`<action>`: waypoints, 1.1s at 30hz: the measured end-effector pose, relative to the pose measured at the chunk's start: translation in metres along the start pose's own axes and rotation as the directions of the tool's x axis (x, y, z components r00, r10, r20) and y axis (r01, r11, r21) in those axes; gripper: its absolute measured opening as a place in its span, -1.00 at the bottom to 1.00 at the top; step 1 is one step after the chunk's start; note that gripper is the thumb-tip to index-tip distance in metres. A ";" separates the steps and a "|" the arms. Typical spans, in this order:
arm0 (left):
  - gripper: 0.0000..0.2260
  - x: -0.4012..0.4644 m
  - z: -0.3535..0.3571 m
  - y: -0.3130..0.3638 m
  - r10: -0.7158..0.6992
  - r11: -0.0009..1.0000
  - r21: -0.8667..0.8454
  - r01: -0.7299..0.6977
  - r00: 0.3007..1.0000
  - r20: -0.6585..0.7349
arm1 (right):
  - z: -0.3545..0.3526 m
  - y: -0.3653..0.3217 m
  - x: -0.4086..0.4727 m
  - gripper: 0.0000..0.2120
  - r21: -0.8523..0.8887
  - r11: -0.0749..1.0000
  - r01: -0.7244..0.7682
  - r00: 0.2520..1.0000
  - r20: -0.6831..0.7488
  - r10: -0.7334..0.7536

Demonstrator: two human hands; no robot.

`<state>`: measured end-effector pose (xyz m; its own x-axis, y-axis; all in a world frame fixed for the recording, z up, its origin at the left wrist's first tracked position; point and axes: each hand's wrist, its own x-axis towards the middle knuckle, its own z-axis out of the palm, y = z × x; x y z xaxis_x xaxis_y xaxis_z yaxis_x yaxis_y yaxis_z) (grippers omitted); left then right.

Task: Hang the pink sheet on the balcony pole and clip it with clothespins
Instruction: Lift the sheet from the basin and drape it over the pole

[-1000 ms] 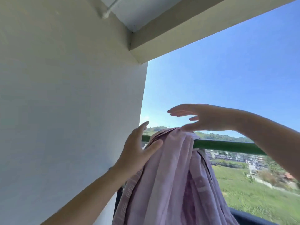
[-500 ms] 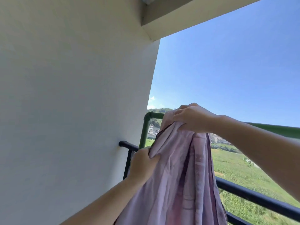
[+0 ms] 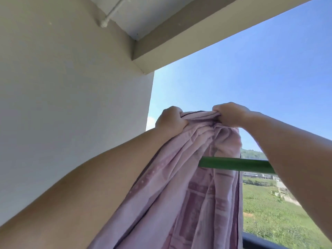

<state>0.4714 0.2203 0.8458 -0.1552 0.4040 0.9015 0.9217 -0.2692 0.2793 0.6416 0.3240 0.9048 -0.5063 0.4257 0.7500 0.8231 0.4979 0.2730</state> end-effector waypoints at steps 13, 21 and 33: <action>-0.76 -0.069 -0.012 0.016 -0.070 0.951 -0.228 0.208 0.865 0.497 | -0.027 -0.030 -0.056 -0.86 0.242 0.967 -0.081 0.734 0.671 -0.106; -0.95 -0.147 -0.024 -0.023 -0.056 0.981 -0.171 0.091 0.978 0.200 | -0.030 -0.076 -0.095 -0.86 0.531 0.814 0.235 0.914 0.163 -0.371; -0.86 -0.127 -0.025 -0.023 -0.348 0.875 -0.285 0.392 0.918 0.193 | -0.016 -0.102 -0.096 -0.86 0.429 0.858 0.281 0.909 0.168 -0.382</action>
<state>0.4611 0.1536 0.7333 -0.3947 0.6327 0.6663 0.6444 -0.3263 0.6916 0.6106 0.2203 0.8145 -0.8175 0.3239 0.4763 0.4539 0.8713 0.1865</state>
